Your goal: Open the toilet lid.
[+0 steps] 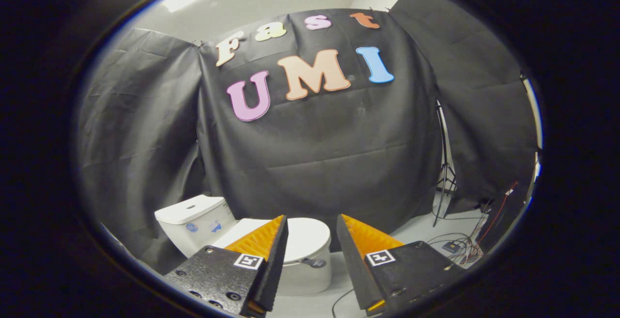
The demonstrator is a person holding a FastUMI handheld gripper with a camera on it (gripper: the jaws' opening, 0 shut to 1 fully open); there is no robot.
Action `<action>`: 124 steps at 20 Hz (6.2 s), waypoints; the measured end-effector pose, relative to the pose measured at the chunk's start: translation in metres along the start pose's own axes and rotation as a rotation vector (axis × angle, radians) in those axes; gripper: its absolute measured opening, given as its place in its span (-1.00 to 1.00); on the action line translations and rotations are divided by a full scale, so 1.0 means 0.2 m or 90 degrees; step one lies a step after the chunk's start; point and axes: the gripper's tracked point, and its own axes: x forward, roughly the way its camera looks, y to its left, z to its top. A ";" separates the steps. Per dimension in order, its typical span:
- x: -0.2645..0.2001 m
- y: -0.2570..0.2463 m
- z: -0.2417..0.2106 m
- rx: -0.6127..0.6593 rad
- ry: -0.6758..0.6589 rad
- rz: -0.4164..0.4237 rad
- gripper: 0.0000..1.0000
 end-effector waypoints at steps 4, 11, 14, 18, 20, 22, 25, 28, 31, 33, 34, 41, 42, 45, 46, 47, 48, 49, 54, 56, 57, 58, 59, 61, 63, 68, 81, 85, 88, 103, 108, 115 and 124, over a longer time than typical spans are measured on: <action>0.00 -0.01 0.00 0.008 0.000 -0.001 0.25; 0.07 -0.04 -0.02 0.052 0.003 0.018 0.26; 0.15 -0.05 0.00 0.083 -0.008 0.034 0.25; 0.31 -0.06 -0.04 0.135 -0.004 0.038 0.15; 0.40 -0.07 -0.08 0.183 -0.009 0.039 0.15; 0.50 -0.09 -0.11 0.236 -0.023 0.035 0.15; 0.62 -0.11 -0.24 0.328 -0.036 0.018 0.13; 0.70 -0.14 -0.43 0.423 -0.036 -0.015 0.13; 0.77 -0.16 -0.64 0.515 -0.041 -0.056 0.12; 0.81 -0.16 -0.79 0.572 -0.034 -0.081 0.11; 0.83 -0.17 -0.85 0.598 -0.031 -0.092 0.11; 1.01 -0.08 -1.10 0.734 0.032 -0.075 0.11; 1.03 -0.07 -1.12 0.747 0.038 -0.068 0.06; 1.09 -0.01 -1.11 0.763 0.053 -0.039 -0.17; 1.12 0.01 -1.11 0.765 0.061 -0.034 -0.27; 1.13 0.02 -1.11 0.770 0.069 -0.032 -0.37; 1.15 0.03 -1.10 0.779 0.067 -0.029 -0.48; 1.14 0.02 -1.10 0.788 0.068 -0.030 -0.51; 1.12 0.04 -1.06 0.769 0.046 -0.033 -0.77; 1.10 0.05 -0.99 0.753 0.023 -0.016 -0.78; 1.10 0.08 -0.92 0.742 0.014 -0.006 -0.77; 1.10 0.10 -0.86 0.726 0.008 0.000 -0.78; 1.10 0.13 -0.81 0.708 0.004 0.003 -0.78; 1.08 0.18 -0.71 0.668 0.001 0.003 -0.78; 1.06 0.26 -0.59 0.623 -0.008 0.014 -0.78; 1.02 0.54 -0.26 0.501 -0.027 0.060 -0.78; 1.05 1.41 0.21 0.202 0.006 0.157 -0.66; 1.07 1.67 0.24 0.134 -0.001 0.210 -0.65; 1.07 1.82 0.22 0.088 0.007 0.234 -0.66; 1.08 2.46 0.12 -0.086 0.067 0.363 -0.60; 1.10 2.64 0.04 -0.134 0.102 0.393 -0.58; 1.09 2.65 0.05 -0.128 0.089 0.407 -0.21; 0.91 2.32 0.59 -0.122 -0.082 0.382 0.57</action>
